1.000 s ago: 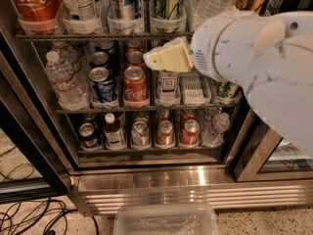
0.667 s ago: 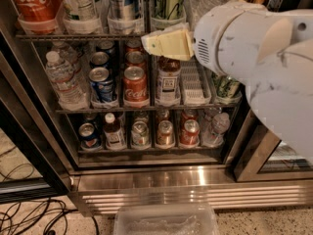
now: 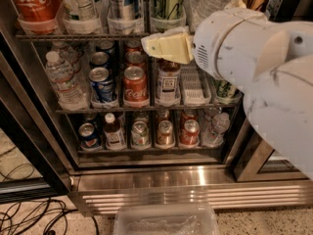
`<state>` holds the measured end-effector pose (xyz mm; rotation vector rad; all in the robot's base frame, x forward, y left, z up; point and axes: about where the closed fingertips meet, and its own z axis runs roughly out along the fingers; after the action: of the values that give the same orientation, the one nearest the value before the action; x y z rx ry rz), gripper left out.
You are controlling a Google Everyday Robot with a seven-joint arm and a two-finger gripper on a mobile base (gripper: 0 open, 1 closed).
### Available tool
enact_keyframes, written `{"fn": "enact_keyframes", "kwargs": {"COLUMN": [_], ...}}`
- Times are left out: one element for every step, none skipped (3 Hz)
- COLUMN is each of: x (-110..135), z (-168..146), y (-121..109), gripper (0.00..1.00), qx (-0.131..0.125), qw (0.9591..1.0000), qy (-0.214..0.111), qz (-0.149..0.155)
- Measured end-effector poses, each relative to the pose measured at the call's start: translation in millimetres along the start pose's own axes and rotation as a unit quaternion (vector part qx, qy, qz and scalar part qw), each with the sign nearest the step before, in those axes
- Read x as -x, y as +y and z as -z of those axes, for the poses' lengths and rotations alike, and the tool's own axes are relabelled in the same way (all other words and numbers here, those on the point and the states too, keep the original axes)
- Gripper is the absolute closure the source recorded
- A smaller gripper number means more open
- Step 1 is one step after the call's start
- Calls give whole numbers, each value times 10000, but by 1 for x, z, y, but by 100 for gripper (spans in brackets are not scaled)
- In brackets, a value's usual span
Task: Pick green can from top shelf of fridge
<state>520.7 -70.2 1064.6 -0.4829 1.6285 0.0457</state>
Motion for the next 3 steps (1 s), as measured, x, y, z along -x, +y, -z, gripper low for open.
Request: {"fn": "enact_keyframes", "kwargs": {"x": [4, 8, 9], "z": [-4, -7, -15], "y": [3, 9, 20], "gripper": [5, 24, 37], "qx": [31, 56, 112], "qw": [9985, 9956, 9932], "qy": [-476, -832, -1052], "qz": [271, 424, 483]}}
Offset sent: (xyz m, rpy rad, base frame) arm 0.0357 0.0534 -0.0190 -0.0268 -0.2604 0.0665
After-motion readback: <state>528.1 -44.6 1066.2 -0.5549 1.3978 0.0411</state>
